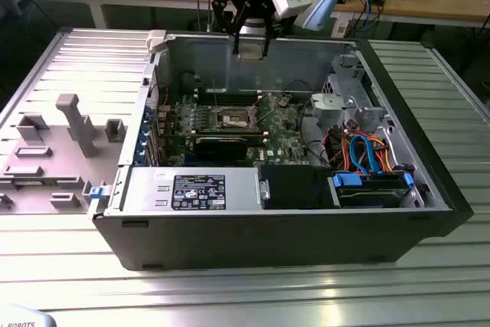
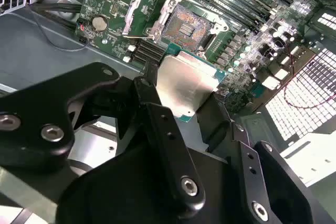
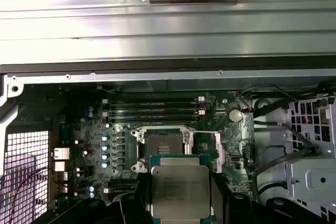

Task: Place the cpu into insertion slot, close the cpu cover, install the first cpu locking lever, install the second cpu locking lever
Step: 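Place the cpu into insertion slot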

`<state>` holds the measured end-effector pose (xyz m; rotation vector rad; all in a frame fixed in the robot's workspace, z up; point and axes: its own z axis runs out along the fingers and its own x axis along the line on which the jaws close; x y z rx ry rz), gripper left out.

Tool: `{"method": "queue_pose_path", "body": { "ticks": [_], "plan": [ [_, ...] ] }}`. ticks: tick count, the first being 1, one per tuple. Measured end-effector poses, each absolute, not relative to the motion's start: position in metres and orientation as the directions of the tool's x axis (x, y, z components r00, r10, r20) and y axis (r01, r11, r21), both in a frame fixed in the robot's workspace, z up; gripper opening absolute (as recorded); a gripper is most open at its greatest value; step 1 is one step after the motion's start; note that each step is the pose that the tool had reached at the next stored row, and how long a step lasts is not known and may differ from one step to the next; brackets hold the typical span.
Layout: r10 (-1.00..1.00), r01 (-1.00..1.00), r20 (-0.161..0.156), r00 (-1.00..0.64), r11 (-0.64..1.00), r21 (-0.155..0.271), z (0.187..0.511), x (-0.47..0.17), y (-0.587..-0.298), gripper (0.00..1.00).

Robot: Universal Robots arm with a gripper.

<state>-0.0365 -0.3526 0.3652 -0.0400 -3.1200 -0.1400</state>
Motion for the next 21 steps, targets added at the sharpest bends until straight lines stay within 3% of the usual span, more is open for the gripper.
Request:
{"method": "queue_pose_path", "body": {
  "ticks": [21],
  "plan": [
    [0.098,0.099,0.019,-0.995,0.991,0.088,0.3648,-0.0365,-0.3526,0.54]
  ]
}}
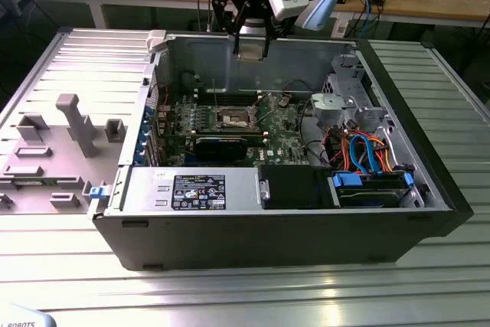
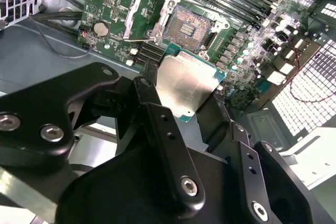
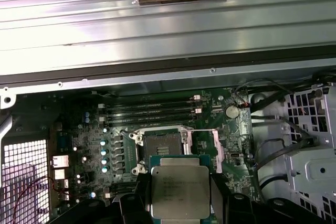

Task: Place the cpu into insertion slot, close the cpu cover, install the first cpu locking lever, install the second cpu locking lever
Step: 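Place the cpu into insertion slot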

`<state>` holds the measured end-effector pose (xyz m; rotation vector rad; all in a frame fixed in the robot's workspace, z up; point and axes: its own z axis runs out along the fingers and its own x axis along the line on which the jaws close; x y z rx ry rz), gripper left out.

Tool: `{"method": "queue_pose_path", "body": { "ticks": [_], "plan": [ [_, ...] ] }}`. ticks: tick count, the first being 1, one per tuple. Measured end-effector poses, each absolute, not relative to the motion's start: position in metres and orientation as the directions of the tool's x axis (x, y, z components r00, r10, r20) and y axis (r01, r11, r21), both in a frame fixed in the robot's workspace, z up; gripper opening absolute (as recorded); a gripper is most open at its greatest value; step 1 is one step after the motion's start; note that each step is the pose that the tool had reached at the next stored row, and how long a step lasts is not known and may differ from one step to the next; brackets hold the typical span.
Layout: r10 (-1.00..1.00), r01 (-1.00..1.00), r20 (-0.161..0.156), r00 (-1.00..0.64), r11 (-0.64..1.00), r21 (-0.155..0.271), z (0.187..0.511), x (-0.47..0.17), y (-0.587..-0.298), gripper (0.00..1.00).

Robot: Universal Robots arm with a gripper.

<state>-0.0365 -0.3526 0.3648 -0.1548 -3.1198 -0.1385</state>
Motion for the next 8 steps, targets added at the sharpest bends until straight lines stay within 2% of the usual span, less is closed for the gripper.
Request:
{"method": "queue_pose_path", "body": {
  "ticks": [8],
  "plan": [
    [0.174,0.175,0.019,-0.985,0.981,0.088,0.3646,-0.0365,-0.3526,0.54]
  ]
}}
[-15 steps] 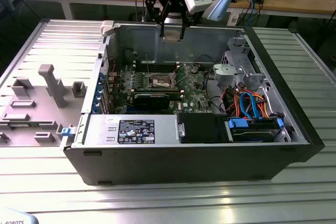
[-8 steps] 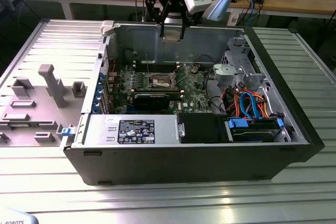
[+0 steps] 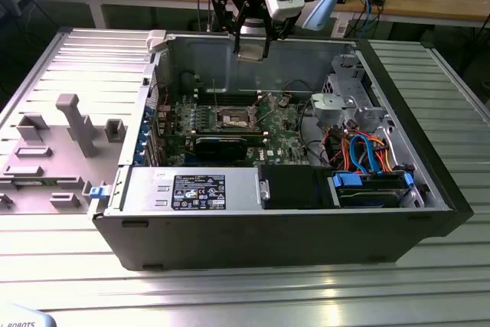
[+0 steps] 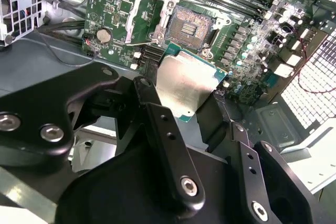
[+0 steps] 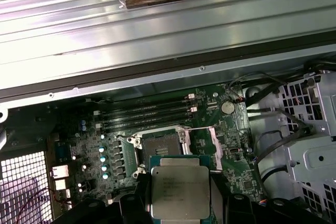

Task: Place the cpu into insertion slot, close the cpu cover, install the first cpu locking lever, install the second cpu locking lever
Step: 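Place the cpu into insertion slot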

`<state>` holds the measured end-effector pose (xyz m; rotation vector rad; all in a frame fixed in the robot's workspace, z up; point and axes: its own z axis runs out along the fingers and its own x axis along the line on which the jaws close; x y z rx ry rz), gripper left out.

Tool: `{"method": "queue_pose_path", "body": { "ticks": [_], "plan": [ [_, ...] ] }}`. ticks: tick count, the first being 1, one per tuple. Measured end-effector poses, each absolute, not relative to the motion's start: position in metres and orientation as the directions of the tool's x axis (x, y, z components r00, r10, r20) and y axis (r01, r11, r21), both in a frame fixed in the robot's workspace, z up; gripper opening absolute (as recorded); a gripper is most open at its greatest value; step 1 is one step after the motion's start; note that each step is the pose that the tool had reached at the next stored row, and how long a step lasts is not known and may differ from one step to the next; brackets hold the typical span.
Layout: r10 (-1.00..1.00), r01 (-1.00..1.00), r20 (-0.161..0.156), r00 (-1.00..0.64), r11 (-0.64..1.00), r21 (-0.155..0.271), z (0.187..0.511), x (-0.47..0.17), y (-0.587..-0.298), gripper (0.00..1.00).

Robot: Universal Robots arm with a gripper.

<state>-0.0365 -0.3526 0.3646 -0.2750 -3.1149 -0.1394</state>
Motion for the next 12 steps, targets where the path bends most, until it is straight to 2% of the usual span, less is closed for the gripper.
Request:
{"method": "queue_pose_path", "body": {
  "ticks": [12],
  "plan": [
    [0.175,0.177,0.019,-0.984,0.980,0.088,0.3647,-0.0365,-0.3526,0.54]
  ]
}}
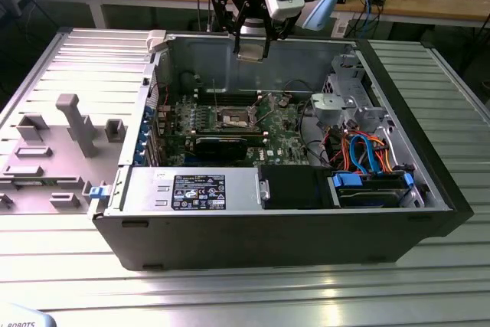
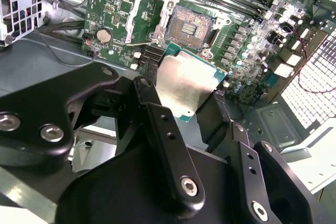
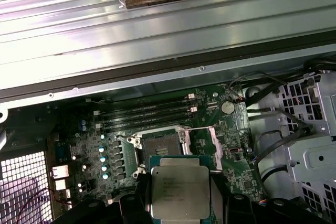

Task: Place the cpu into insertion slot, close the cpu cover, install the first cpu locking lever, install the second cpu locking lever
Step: 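Place the cpu into insertion slot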

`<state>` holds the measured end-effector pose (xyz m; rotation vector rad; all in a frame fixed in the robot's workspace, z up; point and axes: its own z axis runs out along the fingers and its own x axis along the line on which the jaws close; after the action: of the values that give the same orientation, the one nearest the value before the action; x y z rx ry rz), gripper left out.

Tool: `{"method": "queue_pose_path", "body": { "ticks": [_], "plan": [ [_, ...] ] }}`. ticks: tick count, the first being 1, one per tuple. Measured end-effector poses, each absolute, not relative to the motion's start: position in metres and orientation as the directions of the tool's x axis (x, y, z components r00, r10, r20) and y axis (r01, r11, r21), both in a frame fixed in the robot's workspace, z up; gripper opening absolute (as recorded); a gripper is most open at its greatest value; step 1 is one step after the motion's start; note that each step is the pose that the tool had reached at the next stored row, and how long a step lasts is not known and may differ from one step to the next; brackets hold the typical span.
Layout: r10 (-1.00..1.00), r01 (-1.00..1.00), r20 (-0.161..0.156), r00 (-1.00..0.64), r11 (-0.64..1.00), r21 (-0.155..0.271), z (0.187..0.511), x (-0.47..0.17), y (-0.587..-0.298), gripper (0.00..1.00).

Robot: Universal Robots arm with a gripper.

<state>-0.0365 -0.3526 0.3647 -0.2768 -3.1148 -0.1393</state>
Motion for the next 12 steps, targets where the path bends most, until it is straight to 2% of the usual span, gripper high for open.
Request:
{"method": "queue_pose_path", "body": {
  "ticks": [12],
  "plan": [
    [0.263,0.263,0.019,-0.965,0.961,0.088,0.3645,-0.0365,-0.3526,0.54]
  ]
}}
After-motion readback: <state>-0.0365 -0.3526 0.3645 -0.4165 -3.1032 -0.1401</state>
